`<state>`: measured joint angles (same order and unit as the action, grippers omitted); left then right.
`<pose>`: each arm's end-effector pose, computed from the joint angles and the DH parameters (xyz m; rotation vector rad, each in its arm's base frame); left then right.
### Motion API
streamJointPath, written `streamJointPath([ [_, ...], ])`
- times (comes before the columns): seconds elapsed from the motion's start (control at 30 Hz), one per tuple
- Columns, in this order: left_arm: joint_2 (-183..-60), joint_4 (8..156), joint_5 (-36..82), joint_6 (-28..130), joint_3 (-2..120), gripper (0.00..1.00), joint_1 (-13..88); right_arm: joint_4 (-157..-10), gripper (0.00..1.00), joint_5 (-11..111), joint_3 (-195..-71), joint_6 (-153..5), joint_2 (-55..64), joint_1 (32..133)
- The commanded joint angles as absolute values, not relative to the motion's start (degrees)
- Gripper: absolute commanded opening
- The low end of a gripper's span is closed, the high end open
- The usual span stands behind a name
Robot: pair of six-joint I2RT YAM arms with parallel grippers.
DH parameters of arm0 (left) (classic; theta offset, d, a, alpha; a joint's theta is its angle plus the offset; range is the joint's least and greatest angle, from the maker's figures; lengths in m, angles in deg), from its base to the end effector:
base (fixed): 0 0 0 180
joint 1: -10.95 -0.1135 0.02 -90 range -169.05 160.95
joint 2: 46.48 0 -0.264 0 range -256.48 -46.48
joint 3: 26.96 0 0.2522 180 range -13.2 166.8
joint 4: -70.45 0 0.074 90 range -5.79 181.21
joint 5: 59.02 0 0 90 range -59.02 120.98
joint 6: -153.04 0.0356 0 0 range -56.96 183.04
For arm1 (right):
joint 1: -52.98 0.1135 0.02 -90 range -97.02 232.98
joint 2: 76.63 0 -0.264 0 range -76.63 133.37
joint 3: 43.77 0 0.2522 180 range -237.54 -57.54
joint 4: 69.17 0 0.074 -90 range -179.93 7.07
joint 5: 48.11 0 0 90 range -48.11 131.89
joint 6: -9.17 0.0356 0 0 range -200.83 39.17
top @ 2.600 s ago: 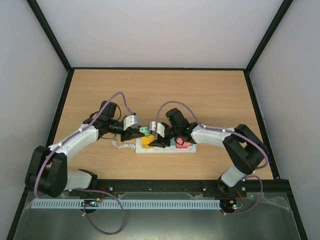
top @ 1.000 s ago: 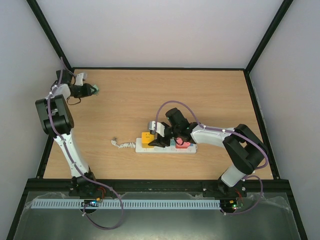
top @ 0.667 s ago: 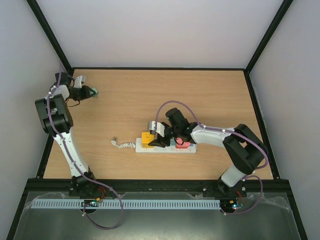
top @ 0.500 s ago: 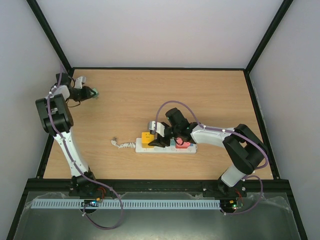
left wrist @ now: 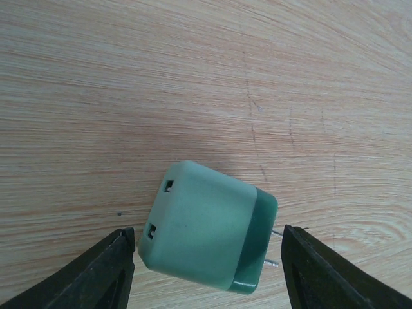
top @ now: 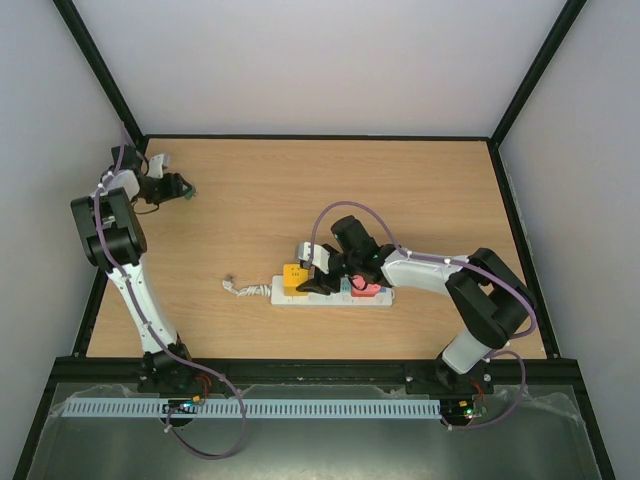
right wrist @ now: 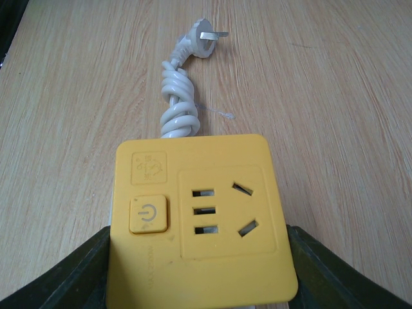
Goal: Pull the plug off the socket
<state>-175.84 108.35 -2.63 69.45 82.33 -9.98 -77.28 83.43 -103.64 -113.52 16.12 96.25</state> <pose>0.4547 0.1528 0.1432 -0.0975 2.4228 -0.5450 0.2171 0.2368 0.1743 -1.6514 1.4980 0.9220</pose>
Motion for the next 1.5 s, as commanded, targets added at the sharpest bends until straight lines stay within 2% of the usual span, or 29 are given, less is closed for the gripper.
streamJointPath([
  [0.0, -171.9, 109.6, -1.0, 71.6, 81.6, 0.66, -10.5, -82.2, 0.28, 77.8, -102.9, -113.8, 18.1, 96.0],
  [0.23, -164.7, 108.2, -0.5, 76.2, 76.0, 0.72, -10.4, -82.3, 0.28, 78.0, -103.0, -113.6, 17.1, 95.9],
  [0.5, -156.2, 108.0, -2.1, 80.6, 70.0, 0.76, -10.4, -83.0, 0.35, 80.1, -104.5, -112.1, 16.2, 96.0],
  [0.6, -153.9, 108.6, -3.3, 81.6, 68.6, 0.76, -10.2, -83.3, 0.45, 80.4, -105.2, -111.6, 15.6, 96.0],
  [0.7, -152.0, 109.2, -4.1, 81.7, 67.6, 0.77, -10.0, -83.6, 0.67, 80.5, -105.5, -111.4, 15.4, 96.0],
  [0.77, -150.9, 109.6, -5.1, 81.7, 67.2, 0.77, -9.7, -83.8, 0.76, 80.8, -105.6, -111.7, 15.2, 95.9],
  [0.93, -147.5, 110.5, -5.8, 83.6, 65.6, 0.77, -7.7, -85.1, 0.86, 80.9, -106.7, -112.2, 13.4, 96.0],
  [1.2, -143.2, 112.4, -5.2, 88.1, 63.7, 0.78, -1.8, -96.0, 0.86, 79.1, -112.6, -117.2, 9.5, 95.9],
  [1.47, -137.6, 112.2, -16.3, 93.9, 57.0, 0.75, 2.8, -115.5, 0.81, 70.7, -116.6, -126.7, 7.0, 96.0],
])
